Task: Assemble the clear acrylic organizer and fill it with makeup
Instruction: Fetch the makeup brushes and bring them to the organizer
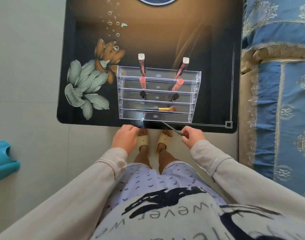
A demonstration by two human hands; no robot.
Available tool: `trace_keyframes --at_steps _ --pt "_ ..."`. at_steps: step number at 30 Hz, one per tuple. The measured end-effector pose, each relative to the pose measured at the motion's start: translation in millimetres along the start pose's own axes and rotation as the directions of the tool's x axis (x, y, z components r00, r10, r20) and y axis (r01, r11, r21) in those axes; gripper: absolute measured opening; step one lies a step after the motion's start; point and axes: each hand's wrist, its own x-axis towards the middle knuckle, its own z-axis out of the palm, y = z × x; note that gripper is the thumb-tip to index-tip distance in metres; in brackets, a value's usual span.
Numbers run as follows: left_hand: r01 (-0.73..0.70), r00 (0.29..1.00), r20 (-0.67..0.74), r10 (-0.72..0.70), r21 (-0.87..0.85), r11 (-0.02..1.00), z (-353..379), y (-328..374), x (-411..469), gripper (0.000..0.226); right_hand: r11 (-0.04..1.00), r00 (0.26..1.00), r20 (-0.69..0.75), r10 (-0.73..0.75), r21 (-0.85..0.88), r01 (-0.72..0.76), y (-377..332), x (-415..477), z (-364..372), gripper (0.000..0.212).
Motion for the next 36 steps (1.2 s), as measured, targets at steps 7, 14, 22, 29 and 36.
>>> trace_keyframes --at_steps 7,14,22,29,36 --pt "0.353 0.897 0.304 -0.321 -0.056 0.934 18 -50 -58 0.033 0.844 0.928 0.033 -0.372 -0.404 0.353 -64 32 6 0.028" --pt "0.49 0.77 0.473 -0.428 -0.008 0.872 30 -72 -81 0.03 0.612 0.871 0.178 -0.457 -0.648 0.453 -80 51 13 0.032" --pt "0.502 0.782 0.478 -0.401 -0.099 0.859 30 -66 -65 0.028 0.614 0.895 0.132 -0.427 -0.684 0.394 -77 53 27 0.036" --pt "0.485 0.814 0.439 -0.381 -0.151 0.861 23 -58 -49 0.025 0.698 0.912 0.036 -0.408 -0.632 0.337 -67 54 42 0.048" --pt "0.471 0.811 0.443 -0.381 -0.11 0.875 16 -65 -48 0.026 0.758 0.945 0.011 -0.327 -0.594 0.269 -61 45 47 0.059"
